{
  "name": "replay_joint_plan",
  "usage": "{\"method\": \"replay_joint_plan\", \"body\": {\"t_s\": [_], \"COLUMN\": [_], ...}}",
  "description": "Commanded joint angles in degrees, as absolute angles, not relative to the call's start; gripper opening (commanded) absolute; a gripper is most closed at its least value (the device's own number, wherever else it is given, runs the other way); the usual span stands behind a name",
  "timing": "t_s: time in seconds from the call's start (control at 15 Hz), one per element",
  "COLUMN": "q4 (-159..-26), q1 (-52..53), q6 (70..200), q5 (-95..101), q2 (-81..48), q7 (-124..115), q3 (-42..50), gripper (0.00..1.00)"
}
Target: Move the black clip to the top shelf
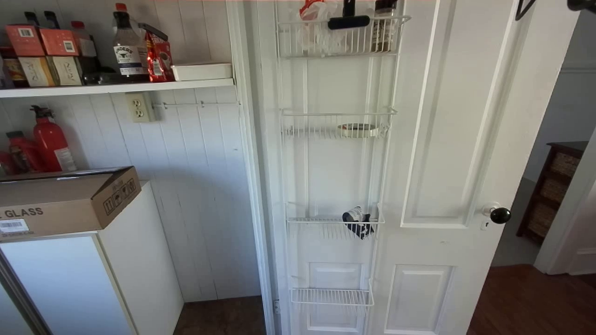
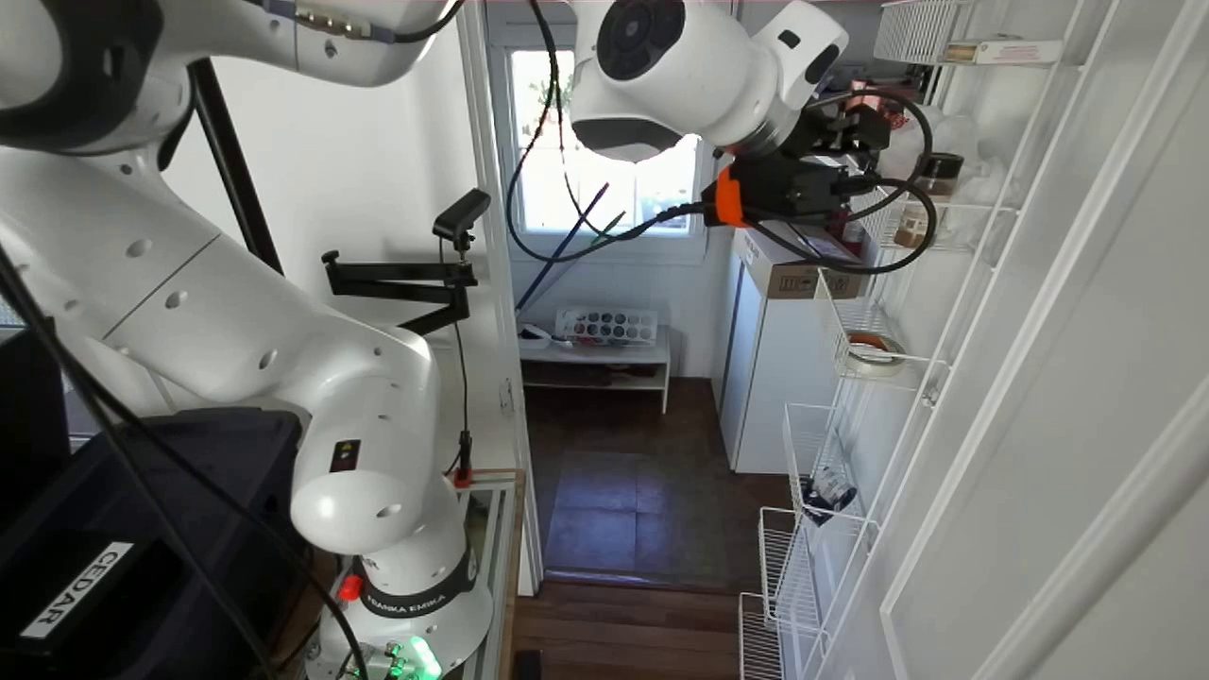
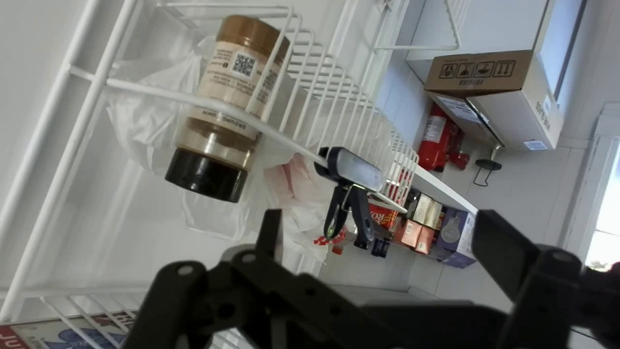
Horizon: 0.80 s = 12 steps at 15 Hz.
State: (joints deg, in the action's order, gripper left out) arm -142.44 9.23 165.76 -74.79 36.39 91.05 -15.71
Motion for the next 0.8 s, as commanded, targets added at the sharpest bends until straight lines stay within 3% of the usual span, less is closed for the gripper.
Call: {"method": "replay_joint_plan", "body": {"t_s": [0.0, 0.73], "q4": [-146.19, -144.63], "q1": [6.96, 10.45], "q6": [157.70, 134.34], "q5": [-62.59, -38.89], "q2": [42.95, 51.05], "q7": [77.73, 55.60], "q3": [-13.17, 1.59], "gripper": [1.00, 1.00]}}
